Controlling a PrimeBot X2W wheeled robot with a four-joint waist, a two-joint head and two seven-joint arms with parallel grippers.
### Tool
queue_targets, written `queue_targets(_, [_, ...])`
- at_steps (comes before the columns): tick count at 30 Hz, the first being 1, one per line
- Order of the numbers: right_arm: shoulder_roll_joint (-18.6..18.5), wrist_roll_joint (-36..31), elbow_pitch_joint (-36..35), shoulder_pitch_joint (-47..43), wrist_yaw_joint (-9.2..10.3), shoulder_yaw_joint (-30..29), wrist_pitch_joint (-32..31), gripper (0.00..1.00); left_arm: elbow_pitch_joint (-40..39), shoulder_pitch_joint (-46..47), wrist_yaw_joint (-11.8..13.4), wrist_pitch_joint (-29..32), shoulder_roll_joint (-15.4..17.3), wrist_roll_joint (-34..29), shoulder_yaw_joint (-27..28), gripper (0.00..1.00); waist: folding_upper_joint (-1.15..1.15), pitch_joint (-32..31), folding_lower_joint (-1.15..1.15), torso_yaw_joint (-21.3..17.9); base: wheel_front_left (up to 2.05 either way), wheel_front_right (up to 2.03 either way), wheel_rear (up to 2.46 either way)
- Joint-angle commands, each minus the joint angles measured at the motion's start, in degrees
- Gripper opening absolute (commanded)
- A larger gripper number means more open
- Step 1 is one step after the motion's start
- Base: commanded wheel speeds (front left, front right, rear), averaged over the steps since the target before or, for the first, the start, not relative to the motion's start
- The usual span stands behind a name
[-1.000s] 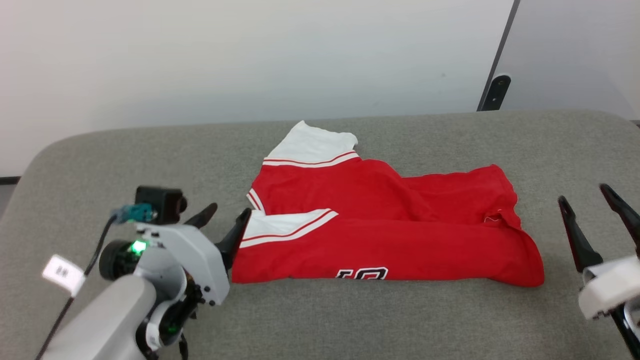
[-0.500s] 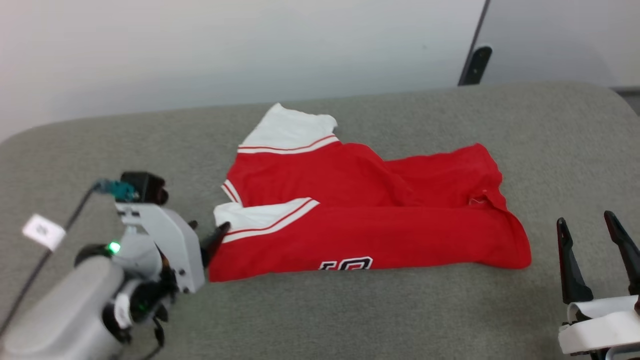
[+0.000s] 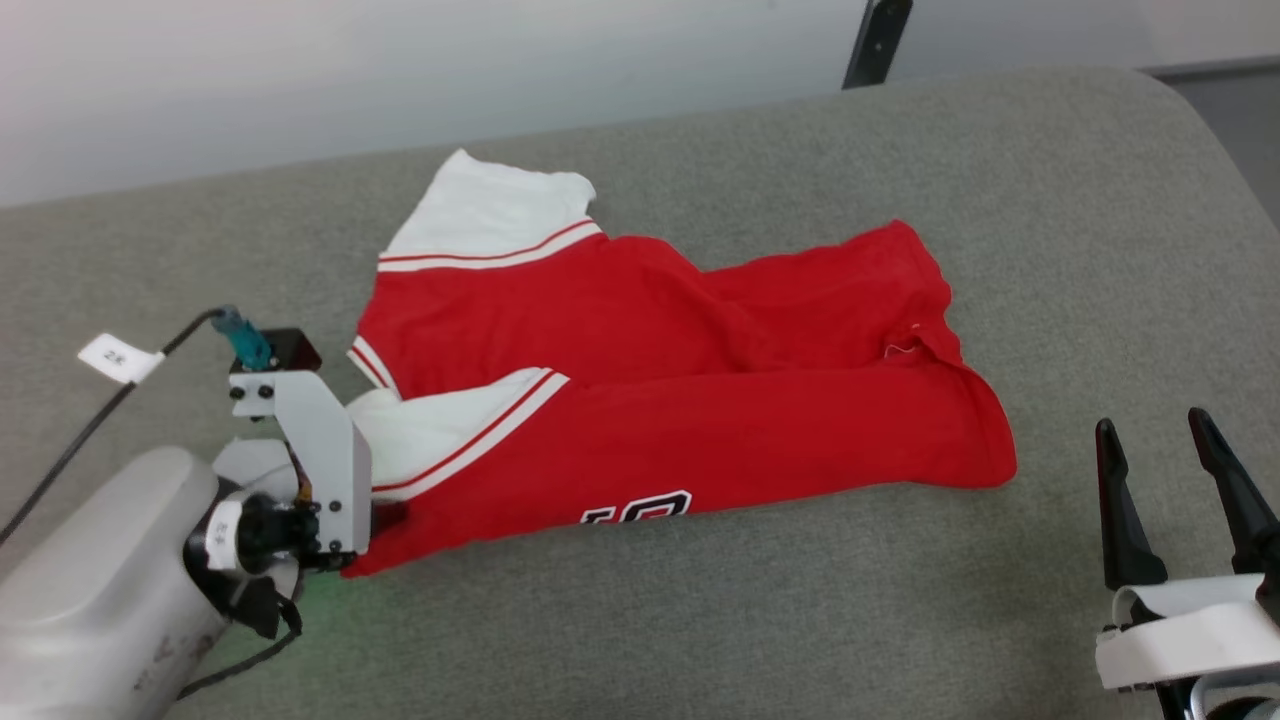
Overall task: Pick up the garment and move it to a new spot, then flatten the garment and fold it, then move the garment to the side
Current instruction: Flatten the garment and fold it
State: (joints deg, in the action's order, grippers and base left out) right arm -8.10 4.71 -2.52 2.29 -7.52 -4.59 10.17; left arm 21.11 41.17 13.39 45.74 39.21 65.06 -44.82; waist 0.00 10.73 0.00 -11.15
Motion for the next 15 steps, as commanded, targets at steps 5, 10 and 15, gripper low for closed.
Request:
queue_targets(5, [0.6, 1.4, 0.4, 1.7, 0.07, 0.4, -0.1, 1.00, 5.1, 1.1, 0.6, 3.3, -1.8, 0.0, -1.9, 1.00, 0.00, 3.2, 0.00, -2.0, 0.00, 0.00, 0.00])
queue_targets(10, [0.0, 2.4, 1.2, 2.8, 0.07, 0.9, 0.0, 1.00, 9.7, 1.1, 0.7, 3.7, -4.2, 0.7, -2.3, 1.00, 0.00, 4.2, 0.00, -2.0, 0.00, 0.00, 0.00])
queue_targets(15, [-1.4, 3.9, 1.6, 4.0, 0.07, 2.7, -1.8, 1.00, 13.2, 1.1, 0.7, 5.3, -7.0, 2.2, -2.6, 0.00, 0.00, 4.7, 0.00, -1.5, 0.00, 0.00, 0.00])
